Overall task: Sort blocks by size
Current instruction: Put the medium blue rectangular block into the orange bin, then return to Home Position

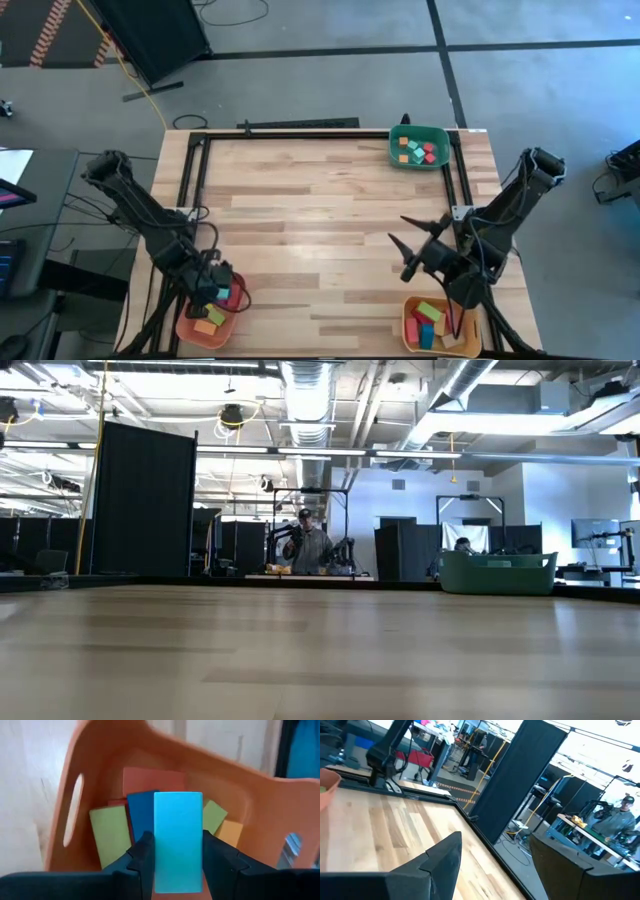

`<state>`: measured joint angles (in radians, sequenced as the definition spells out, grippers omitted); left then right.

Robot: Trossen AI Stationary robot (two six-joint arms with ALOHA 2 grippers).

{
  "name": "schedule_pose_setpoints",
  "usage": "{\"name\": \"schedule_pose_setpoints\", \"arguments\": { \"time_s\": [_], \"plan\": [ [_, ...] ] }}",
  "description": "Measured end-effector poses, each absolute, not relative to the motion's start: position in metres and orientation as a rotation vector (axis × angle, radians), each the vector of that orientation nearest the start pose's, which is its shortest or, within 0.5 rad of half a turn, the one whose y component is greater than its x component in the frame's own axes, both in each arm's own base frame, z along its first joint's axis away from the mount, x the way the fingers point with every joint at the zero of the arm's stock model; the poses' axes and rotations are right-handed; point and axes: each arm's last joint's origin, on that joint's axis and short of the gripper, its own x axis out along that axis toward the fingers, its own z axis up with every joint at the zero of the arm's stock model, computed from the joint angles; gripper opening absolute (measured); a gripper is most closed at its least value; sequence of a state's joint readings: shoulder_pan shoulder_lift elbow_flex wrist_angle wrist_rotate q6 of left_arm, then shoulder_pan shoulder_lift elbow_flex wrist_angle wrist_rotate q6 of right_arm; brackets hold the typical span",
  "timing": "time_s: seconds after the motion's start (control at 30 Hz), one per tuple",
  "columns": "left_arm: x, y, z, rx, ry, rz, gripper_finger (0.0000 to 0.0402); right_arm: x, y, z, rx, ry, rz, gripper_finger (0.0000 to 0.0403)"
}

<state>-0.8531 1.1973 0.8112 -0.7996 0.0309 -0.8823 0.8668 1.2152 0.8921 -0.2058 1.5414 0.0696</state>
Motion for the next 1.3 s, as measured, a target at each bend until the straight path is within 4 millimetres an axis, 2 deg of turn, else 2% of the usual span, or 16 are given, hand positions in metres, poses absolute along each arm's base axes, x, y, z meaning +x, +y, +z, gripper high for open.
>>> {"name": "schedule_pose_setpoints", "arguments": {
  "time_s": [0.5,0.9,1.1,1.3],
  "plan": [
    [0.128,-0.164,0.190,-0.378,1.308,-0.223,0.0126,0.194,0.144,0.295,-0.452,0.213,-0.738,0.0265],
    [0.125,-0.166,0.190,-0.401,1.324,-0.203,0.0181,0.198,0.139,0.294,-0.438,0.230,-0.720,0.0265],
    [0.125,-0.167,0.191,-0.386,1.319,-0.218,0.0185,0.198,0.139,0.295,-0.435,0.228,-0.719,0.0265],
    [0.129,-0.172,0.204,-0.365,1.276,-0.280,0.0185,0.199,0.140,0.295,-0.429,0.225,-0.720,0.0265]
  ]
}}
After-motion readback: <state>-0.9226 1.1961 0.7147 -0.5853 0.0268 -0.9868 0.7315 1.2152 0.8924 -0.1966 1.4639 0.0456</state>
